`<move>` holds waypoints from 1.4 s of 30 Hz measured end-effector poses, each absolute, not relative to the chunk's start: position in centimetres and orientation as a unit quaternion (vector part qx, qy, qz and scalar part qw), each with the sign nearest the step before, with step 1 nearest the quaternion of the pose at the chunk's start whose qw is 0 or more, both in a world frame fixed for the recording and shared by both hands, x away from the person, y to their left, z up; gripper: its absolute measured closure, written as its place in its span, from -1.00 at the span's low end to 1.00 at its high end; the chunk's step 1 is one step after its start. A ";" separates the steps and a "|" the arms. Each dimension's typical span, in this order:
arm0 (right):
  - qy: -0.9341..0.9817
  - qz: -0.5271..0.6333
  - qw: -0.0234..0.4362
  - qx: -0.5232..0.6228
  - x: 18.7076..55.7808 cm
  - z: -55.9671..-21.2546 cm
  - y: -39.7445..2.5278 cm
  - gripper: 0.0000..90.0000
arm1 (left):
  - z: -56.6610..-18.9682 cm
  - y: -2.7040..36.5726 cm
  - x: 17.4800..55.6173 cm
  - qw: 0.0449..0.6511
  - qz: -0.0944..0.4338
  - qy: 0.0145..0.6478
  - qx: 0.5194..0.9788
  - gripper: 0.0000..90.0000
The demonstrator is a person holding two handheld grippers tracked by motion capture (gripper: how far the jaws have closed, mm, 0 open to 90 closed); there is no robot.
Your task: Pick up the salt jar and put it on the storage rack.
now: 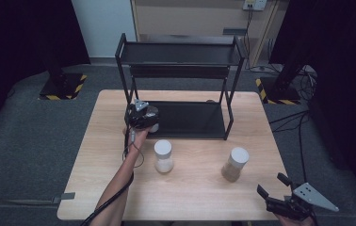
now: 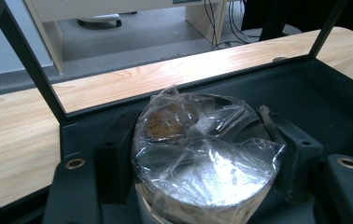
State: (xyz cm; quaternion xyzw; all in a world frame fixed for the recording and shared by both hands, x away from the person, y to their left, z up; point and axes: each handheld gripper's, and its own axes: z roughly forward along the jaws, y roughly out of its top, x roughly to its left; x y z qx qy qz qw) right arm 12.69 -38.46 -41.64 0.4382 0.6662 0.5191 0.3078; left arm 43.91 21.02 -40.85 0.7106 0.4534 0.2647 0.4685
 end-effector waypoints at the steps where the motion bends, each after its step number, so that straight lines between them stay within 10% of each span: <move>1: 0.666 0.519 0.308 0.438 12.7 -41.6 -38.5 -0.83 | -40.9 21.0 43.9 0.468 0.266 0.452 0.711 -0.26; 42: 0.667 0.521 0.307 0.435 12.6 -41.6 -38.5 -0.83 | -36.1 22.1 43.1 0.510 0.256 0.415 0.709 -0.90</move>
